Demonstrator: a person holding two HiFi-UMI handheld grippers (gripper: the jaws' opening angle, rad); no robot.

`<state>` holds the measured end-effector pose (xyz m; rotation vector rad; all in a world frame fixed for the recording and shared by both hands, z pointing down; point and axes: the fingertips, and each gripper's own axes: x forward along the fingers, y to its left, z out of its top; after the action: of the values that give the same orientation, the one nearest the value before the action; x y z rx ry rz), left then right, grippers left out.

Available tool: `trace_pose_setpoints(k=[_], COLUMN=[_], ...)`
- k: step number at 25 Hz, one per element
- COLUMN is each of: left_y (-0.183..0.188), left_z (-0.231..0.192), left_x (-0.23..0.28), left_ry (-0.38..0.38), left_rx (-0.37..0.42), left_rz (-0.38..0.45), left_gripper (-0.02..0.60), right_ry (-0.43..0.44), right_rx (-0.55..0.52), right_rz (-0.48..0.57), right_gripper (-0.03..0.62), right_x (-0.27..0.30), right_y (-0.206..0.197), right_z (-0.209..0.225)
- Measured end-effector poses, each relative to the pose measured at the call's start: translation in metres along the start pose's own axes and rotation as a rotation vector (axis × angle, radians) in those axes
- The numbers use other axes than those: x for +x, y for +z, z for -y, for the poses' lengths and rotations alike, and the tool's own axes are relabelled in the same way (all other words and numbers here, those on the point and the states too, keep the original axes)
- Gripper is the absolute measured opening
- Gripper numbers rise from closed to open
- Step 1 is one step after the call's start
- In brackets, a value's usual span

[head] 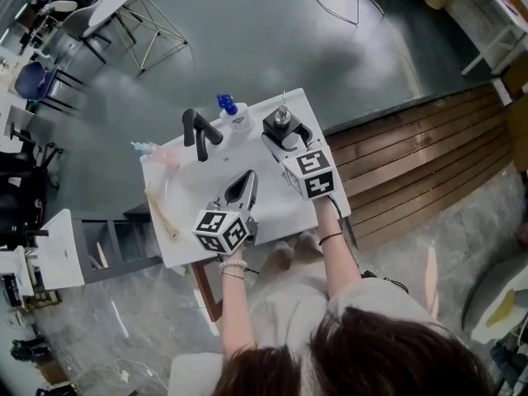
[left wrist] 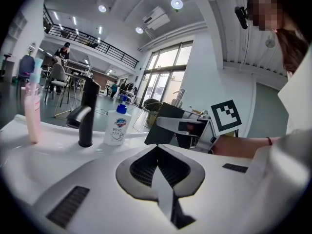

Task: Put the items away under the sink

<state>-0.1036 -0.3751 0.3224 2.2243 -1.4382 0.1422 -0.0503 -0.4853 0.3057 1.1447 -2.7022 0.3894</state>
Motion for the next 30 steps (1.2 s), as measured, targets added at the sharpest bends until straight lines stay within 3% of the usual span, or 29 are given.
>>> trace_pose_setpoints(k=[18, 30], left_y=[-0.004, -0.027], left_z=[-0.008, 0.016], left_x=[-0.093, -0.143], left_ry=[-0.045, -0.137], left_rx=[-0.008, 0.032], left_rz=[0.108, 0.099], left_gripper=[0.002, 0.002], right_ry=[-0.05, -0.098], right_rx=[-0.022, -0.012], right_rz=[0.03, 0.063], right_gripper=[0.319, 0.319], right_x=[-0.047, -0.102], right_y=[0.004, -0.01], right_z=[-0.078, -0.129])
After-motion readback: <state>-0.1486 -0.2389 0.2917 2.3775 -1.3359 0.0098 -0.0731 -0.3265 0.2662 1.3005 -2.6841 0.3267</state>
